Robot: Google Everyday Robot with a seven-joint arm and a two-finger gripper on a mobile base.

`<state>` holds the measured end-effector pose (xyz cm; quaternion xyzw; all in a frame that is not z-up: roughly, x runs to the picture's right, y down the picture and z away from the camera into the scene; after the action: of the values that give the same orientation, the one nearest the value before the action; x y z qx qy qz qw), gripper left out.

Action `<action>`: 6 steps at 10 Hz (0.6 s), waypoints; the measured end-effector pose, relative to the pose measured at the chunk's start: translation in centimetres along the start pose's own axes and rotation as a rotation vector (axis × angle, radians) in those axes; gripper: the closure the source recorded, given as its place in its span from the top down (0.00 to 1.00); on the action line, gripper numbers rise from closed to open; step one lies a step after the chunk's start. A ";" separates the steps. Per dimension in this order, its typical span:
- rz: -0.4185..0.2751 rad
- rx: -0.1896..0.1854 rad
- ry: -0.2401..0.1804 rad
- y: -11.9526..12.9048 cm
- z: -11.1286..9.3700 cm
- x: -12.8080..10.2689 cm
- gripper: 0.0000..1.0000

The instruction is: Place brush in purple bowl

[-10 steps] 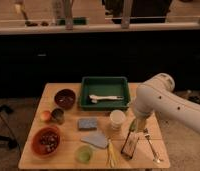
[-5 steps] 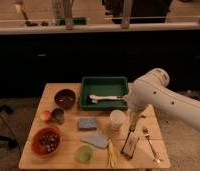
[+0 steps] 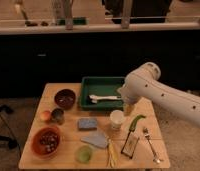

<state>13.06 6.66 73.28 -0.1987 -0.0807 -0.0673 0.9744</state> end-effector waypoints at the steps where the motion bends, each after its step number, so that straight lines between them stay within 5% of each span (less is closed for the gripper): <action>1: 0.006 0.011 -0.005 -0.9 0.7 -0.4 0.80; 6: 0.044 0.029 -0.018 -3.1 3.4 -1.4 0.80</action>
<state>10.74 5.32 77.31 -0.1869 -0.0857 -0.0428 0.9777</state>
